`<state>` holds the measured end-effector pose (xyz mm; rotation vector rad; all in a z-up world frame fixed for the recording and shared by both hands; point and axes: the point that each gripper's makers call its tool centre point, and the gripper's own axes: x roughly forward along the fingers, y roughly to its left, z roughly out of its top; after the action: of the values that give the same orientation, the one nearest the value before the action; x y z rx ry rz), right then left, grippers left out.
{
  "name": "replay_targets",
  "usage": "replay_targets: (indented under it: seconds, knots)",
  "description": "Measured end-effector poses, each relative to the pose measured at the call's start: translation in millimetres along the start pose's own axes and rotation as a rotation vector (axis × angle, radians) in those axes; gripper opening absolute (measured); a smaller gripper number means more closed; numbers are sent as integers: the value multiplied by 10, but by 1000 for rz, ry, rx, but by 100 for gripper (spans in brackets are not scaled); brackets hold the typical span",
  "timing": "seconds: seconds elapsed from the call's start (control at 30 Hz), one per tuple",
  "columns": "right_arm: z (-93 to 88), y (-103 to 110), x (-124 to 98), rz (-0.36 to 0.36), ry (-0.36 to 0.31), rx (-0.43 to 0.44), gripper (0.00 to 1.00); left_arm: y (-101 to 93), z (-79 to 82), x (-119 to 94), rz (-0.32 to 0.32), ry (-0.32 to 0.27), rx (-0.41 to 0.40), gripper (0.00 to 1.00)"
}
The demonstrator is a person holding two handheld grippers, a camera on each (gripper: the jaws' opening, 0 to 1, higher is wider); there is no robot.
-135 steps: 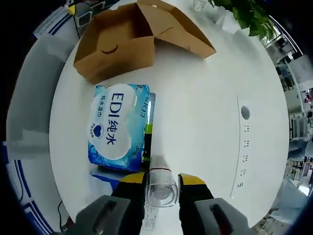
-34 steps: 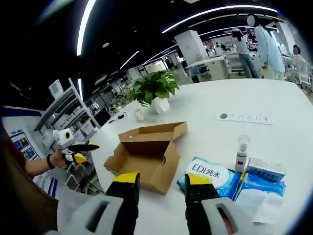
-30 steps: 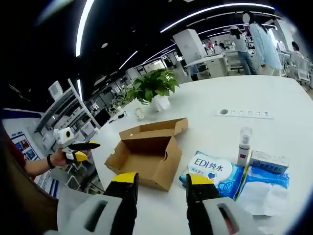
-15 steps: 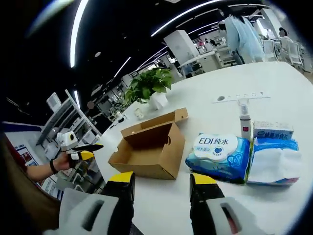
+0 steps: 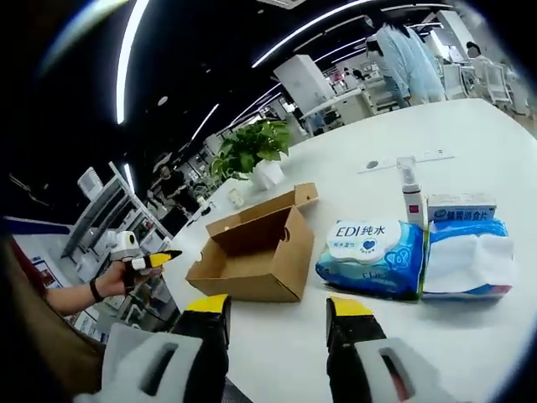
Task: Operate the shoe box by opening the lid, removing the specified soft item, and placing it in the target area until the item is outside and the box remains undamaged.
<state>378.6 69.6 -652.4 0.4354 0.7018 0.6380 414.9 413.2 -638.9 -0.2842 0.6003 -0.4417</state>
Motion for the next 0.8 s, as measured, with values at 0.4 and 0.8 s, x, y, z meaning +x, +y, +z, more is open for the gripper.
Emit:
replay_targets:
  seconds: [0.4,0.8]
  knots:
    - [-109,-38,-58,-18,-2,15,42,278,-154,105,108,47,-45,52]
    - [-139,-7,-98,-22,-7,23,42,260,-251,245,127,94,-47,49]
